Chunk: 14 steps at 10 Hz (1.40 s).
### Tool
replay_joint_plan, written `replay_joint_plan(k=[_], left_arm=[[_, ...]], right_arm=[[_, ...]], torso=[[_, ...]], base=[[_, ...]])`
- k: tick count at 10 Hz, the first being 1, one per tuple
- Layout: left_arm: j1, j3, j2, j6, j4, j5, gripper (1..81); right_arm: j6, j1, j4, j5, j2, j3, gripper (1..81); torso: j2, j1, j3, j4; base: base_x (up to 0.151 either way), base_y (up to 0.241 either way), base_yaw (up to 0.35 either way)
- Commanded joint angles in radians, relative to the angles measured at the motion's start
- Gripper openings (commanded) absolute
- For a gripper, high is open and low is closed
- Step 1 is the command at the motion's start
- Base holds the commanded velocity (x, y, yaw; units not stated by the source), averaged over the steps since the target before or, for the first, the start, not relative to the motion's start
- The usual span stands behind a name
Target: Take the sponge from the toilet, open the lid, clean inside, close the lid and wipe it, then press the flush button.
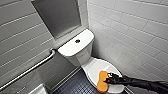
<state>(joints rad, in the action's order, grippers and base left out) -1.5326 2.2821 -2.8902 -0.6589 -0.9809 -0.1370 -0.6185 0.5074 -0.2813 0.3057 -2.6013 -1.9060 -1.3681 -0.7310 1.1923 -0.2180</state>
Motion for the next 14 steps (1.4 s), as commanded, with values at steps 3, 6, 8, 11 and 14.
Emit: replay_joint_plan(k=[3,6,8,11,14], left_arm=[[-0.034,-0.07,0.054,-0.001,-0.012,-0.062,81.1],[-0.034,-0.073,0.058,-0.001,-0.012,-0.062,81.1],[-0.028,-0.073,0.06,-0.001,-0.012,-0.062,81.1],[0.002,-0.172,0.148,-0.002,-0.003,-0.004,81.1],[0.074,-0.367,0.287,-0.011,0.004,0.031,81.1]], right_arm=[[-0.018,0.096,-0.013,0.012,0.274,0.161,1.0],[-0.021,0.213,-0.012,-0.073,0.375,0.171,1.0],[-0.021,0.34,-0.013,-0.125,0.476,0.2,1.0],[-0.013,0.588,-0.016,-0.204,0.501,0.216,1.0],[-0.007,0.817,-0.024,-0.447,0.453,0.21,1.0]], torso=[[0.0,0.0,0.0,0.0],[0.0,0.0,0.0,0.0],[0.0,0.0,0.0,0.0],[0.0,0.0,0.0,0.0],[0.0,0.0,0.0,0.0]], base=[[0.0,0.0,0.0],[0.0,0.0,0.0],[0.0,0.0,0.0],[0.0,0.0,0.0],[0.0,0.0,0.0]])
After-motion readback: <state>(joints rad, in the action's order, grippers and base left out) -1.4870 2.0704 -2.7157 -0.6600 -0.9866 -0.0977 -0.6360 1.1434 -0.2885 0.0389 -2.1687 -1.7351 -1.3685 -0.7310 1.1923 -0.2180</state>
